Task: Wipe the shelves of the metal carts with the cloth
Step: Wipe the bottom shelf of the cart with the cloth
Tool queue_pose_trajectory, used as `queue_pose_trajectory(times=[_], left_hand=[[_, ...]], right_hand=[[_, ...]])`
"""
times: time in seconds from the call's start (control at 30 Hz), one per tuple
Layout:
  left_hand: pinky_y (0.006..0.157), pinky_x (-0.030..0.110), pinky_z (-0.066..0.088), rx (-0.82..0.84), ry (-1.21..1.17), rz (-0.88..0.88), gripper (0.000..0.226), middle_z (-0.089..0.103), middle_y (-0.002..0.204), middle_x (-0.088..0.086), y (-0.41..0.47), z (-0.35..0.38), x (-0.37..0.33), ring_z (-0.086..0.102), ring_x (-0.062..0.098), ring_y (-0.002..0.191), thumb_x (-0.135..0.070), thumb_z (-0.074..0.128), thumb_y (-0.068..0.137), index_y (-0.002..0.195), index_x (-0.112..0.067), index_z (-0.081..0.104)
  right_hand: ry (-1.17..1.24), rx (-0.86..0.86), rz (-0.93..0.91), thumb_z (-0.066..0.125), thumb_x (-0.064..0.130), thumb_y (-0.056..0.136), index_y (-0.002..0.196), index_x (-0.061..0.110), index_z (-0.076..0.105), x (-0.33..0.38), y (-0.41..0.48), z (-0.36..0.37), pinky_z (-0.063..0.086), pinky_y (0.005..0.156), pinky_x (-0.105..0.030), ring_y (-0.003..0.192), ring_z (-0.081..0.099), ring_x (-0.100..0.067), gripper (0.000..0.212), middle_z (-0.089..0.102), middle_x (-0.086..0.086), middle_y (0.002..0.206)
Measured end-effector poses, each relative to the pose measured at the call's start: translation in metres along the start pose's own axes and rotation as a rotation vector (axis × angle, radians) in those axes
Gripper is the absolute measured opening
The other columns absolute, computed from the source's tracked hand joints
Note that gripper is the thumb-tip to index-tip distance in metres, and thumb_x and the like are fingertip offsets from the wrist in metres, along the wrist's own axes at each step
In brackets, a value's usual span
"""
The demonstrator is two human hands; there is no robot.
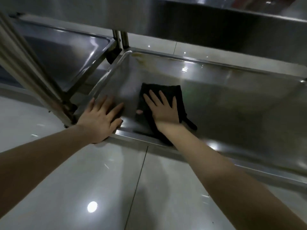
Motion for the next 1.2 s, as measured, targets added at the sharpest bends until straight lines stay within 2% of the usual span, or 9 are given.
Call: queue_pose_trajectory(times=[0.1, 0.2, 0.47, 0.63, 0.73, 0.9, 0.97, 1.1, 1.2], left_hand=[[0.121, 0.049, 0.006, -0.066, -0.102, -0.004, 0.069, 0.005, 0.162, 0.003, 0.001, -0.012, -0.020, -0.002, 0.025, 0.150, -0.065, 0.009, 0.091, 0.153, -0.036, 0.007], [0.120, 0.051, 0.011, -0.105, -0.302, -0.028, 0.077, 0.007, 0.162, 0.004, 0.004, -0.010, -0.048, 0.002, 0.026, 0.150, -0.070, 0.008, 0.085, 0.153, -0.034, 0.015], [0.120, 0.049, -0.006, -0.129, -0.216, -0.025, 0.069, -0.006, 0.163, 0.002, 0.000, 0.004, -0.061, -0.011, 0.020, 0.149, -0.065, -0.001, 0.087, 0.150, -0.042, -0.013], [0.120, 0.051, -0.002, -0.190, -0.296, 0.107, 0.070, 0.009, 0.163, 0.003, 0.005, -0.019, -0.081, -0.003, 0.022, 0.151, -0.060, 0.009, 0.088, 0.154, -0.037, 0.011], [0.120, 0.051, 0.005, -0.196, -0.416, 0.096, 0.072, 0.013, 0.162, 0.002, 0.013, -0.026, -0.107, 0.001, 0.023, 0.151, -0.060, 0.012, 0.087, 0.154, -0.034, 0.014], [0.121, 0.048, 0.004, -0.186, -0.298, 0.146, 0.067, -0.001, 0.164, -0.002, 0.015, -0.018, -0.118, -0.009, 0.020, 0.150, -0.059, 0.013, 0.092, 0.154, -0.036, 0.004], [0.121, 0.048, 0.002, -0.168, -0.278, 0.132, 0.073, -0.004, 0.164, -0.004, 0.015, -0.016, -0.117, -0.011, 0.020, 0.150, -0.063, 0.003, 0.086, 0.154, -0.038, 0.003], [0.120, 0.050, -0.003, -0.160, -0.281, 0.142, 0.076, 0.007, 0.163, -0.004, 0.019, -0.021, -0.125, -0.005, 0.021, 0.151, -0.063, 0.004, 0.084, 0.153, -0.036, 0.017], [0.121, 0.047, -0.004, -0.157, -0.359, 0.184, 0.070, 0.013, 0.162, -0.007, 0.033, -0.028, -0.133, -0.003, 0.017, 0.150, -0.060, 0.020, 0.087, 0.152, -0.035, 0.025]], right_hand=[[0.063, -0.083, -0.084, 0.006, 0.080, 0.087, 0.152, 0.045, 0.012, -0.013, -0.061, 0.005, -0.008, 0.114, -0.055, 0.149, 0.000, -0.015, 0.074, 0.006, 0.016, 0.163], [0.051, -0.055, -0.060, 0.005, 0.084, 0.083, 0.151, 0.047, 0.011, -0.039, -0.041, 0.000, -0.009, 0.115, -0.054, 0.149, -0.002, -0.013, 0.078, 0.004, 0.018, 0.162], [0.007, -0.012, 0.098, 0.015, 0.076, 0.090, 0.155, 0.039, 0.010, -0.069, 0.006, -0.014, -0.002, 0.116, -0.061, 0.151, -0.003, -0.018, 0.074, 0.001, 0.013, 0.164], [-0.007, -0.089, -0.081, 0.009, 0.079, 0.088, 0.151, 0.046, 0.017, -0.050, -0.095, -0.008, 0.004, 0.117, -0.057, 0.151, 0.005, -0.014, 0.071, 0.011, 0.018, 0.162], [-0.015, -0.035, -0.074, 0.010, 0.081, 0.086, 0.151, 0.049, 0.011, -0.063, -0.079, -0.011, 0.001, 0.118, -0.055, 0.150, -0.001, -0.010, 0.072, 0.002, 0.022, 0.161], [-0.076, 0.020, 0.189, 0.040, 0.046, 0.102, 0.154, 0.041, 0.001, -0.115, -0.005, -0.021, 0.003, 0.117, -0.061, 0.150, -0.008, -0.017, 0.066, -0.008, 0.015, 0.163], [-0.072, 0.003, 0.192, 0.039, 0.038, 0.103, 0.155, 0.040, 0.001, -0.110, -0.009, -0.022, 0.002, 0.117, -0.061, 0.151, -0.007, -0.019, 0.064, -0.007, 0.013, 0.163], [-0.008, -0.055, 0.069, 0.014, 0.074, 0.092, 0.152, 0.048, 0.005, -0.088, -0.096, -0.016, -0.002, 0.119, -0.054, 0.150, -0.006, -0.009, 0.066, 0.000, 0.022, 0.161], [0.034, -0.117, 0.110, 0.010, 0.075, 0.091, 0.152, 0.046, 0.006, -0.098, -0.129, -0.017, 0.002, 0.121, -0.049, 0.149, -0.001, -0.003, 0.068, 0.007, 0.023, 0.161]])
Point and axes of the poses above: each hand's wrist, its own y-axis towards the middle knuckle, its own z-axis out of the palm, x = y × z, the point moved 4 cm from there along y, towards the middle knuckle
